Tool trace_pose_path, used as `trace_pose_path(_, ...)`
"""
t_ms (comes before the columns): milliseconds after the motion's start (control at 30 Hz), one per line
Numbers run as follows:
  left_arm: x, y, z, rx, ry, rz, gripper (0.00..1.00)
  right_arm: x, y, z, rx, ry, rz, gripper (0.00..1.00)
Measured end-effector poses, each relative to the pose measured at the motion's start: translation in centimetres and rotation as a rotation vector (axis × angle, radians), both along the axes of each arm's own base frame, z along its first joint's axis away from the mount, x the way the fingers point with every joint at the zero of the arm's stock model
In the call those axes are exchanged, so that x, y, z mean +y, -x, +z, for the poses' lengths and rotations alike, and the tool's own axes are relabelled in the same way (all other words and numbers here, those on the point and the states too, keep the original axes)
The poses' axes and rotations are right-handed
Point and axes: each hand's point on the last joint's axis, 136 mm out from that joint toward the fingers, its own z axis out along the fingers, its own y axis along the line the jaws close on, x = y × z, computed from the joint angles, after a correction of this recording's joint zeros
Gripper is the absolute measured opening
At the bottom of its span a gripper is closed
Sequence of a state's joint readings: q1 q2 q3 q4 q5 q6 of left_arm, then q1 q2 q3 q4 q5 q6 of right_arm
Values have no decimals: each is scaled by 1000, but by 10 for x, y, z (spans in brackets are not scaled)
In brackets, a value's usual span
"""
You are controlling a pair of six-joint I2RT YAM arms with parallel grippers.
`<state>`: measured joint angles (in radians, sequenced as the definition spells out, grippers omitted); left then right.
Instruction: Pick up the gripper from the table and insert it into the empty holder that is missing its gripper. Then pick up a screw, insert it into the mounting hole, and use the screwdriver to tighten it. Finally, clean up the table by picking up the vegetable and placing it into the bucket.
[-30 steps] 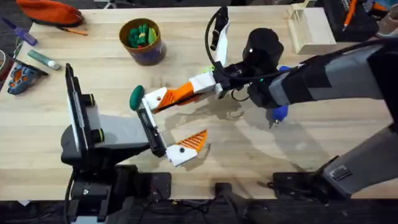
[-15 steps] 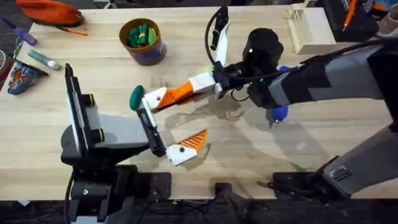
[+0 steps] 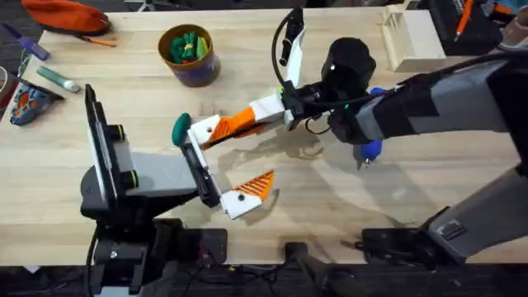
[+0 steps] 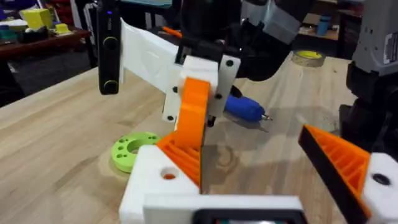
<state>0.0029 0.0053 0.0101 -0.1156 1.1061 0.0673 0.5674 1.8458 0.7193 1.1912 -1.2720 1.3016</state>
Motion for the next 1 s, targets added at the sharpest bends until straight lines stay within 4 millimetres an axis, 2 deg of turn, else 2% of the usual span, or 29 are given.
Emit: trace_pose_path(1000, 3, -6, 0, -4, -3, 36, 986, 7, -6, 0, -17, -27, -43, 8)
